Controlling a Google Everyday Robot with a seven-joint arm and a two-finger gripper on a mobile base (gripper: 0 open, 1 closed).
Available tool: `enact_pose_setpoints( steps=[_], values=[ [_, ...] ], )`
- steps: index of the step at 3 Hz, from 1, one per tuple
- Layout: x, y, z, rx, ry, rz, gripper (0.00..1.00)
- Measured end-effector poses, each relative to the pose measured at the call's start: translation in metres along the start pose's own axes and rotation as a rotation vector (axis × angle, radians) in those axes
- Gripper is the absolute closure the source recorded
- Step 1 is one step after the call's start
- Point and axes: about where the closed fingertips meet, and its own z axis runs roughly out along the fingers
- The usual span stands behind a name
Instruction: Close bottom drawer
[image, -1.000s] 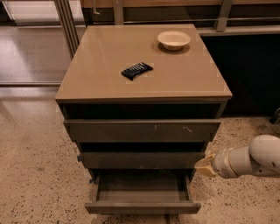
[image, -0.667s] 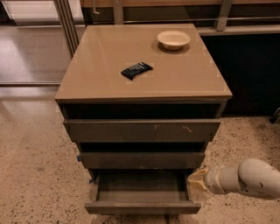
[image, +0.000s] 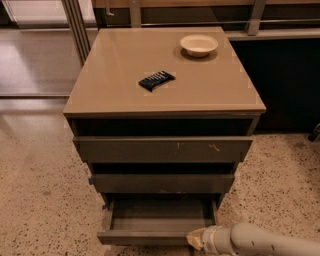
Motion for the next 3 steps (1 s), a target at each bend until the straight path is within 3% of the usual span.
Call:
enact_pose_setpoints(
  steps=[1,2,3],
  values=[
    [0.027,0.001,0.03,0.015,-0.009,0.061,1.0],
    [0.027,0.002,0.03,0.015,-0.008,0.06,1.0],
    [0.05,-0.014,0.046,0.018,-0.02,0.087,1.0]
  ],
)
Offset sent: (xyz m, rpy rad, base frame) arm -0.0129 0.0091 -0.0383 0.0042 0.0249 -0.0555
